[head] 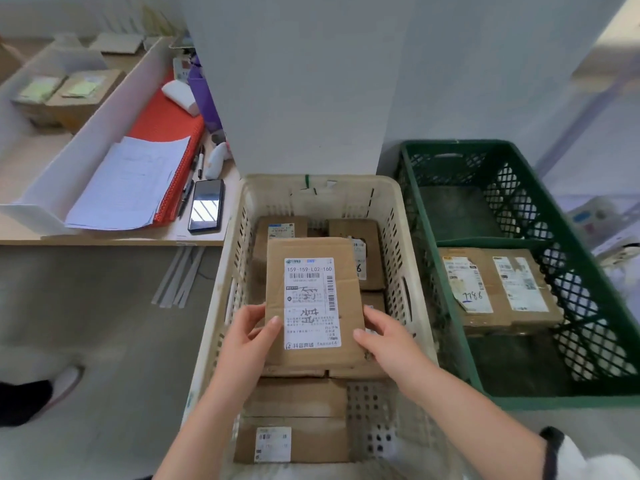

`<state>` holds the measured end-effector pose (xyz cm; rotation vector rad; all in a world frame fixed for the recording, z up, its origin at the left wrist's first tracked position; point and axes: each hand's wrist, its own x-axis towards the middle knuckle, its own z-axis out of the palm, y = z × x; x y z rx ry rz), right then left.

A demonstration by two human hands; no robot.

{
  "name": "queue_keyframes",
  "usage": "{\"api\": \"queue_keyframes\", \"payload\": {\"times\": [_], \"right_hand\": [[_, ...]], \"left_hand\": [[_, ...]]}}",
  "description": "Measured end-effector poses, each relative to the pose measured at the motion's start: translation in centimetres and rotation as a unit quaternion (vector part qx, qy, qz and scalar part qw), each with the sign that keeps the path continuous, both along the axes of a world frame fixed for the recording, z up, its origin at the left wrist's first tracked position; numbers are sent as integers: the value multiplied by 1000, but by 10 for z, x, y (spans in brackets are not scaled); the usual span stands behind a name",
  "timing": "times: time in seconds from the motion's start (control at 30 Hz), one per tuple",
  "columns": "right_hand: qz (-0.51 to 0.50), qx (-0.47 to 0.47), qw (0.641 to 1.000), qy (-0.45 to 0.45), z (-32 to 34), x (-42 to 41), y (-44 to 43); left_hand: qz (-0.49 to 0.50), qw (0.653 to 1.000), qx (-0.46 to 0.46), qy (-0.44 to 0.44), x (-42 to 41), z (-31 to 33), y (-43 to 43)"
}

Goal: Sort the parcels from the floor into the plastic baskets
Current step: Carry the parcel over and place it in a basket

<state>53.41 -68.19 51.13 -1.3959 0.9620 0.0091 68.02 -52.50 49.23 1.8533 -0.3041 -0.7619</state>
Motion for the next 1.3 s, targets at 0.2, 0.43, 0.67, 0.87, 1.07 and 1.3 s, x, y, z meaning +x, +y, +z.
{"api": "queue_keyframes", "payload": {"times": [0.2, 0.43, 0.67, 0.87, 1.07, 1.3], "right_hand": [[-24, -3, 1000, -2, -13, 12, -72], [-9, -8, 1000, 1, -40, 23, -141], [-79, -8, 996, 27, -86, 73, -181], [-47, -120, 984, 124, -129, 120, -187], [126, -276, 929, 211, -161, 115, -181], [189, -399, 866, 235, -173, 113, -185]], "left_hand": [[-4, 1000, -9, -2, 17, -12, -77], [14, 999, -20, 29, 26, -33, -141], [-5, 995, -2, 104, 46, -84, -213], [6, 997, 15, 74, 64, -127, -258], [4, 999, 1, 38, 55, -153, -261], [31, 998, -20, 49, 48, -163, -258]]}}
